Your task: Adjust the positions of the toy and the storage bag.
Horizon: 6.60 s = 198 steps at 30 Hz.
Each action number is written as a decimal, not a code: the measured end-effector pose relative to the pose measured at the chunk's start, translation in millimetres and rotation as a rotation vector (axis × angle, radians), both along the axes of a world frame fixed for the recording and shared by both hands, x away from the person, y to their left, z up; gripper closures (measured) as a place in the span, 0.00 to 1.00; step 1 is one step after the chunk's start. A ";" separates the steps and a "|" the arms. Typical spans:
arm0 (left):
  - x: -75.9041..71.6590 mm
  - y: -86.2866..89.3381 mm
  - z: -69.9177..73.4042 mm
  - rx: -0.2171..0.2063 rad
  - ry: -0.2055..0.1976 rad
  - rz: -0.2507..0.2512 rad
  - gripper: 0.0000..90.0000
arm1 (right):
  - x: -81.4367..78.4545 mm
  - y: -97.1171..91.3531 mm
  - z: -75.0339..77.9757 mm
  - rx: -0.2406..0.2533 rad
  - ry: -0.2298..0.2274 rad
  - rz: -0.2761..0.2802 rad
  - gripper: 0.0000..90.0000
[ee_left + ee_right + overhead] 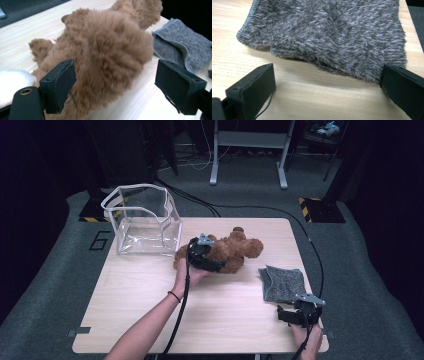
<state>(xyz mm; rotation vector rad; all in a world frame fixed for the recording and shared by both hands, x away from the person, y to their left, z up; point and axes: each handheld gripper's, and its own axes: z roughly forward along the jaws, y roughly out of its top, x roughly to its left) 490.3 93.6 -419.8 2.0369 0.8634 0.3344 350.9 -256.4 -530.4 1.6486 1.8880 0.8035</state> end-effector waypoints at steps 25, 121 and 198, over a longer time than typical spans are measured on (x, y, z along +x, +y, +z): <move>-7.8 20.0 -10.2 -0.020 -0.063 -0.047 0.83 | 1.2 -1.0 1.2 0.002 0.013 0.009 0.00; -17.5 84.0 -16.7 -0.084 -0.004 -0.019 0.82 | 79.2 96.9 128.7 0.246 -0.113 0.437 0.50; -13.0 144.8 -34.5 -0.172 0.069 0.016 0.87 | 47.7 119.4 90.4 0.301 -0.060 0.441 0.94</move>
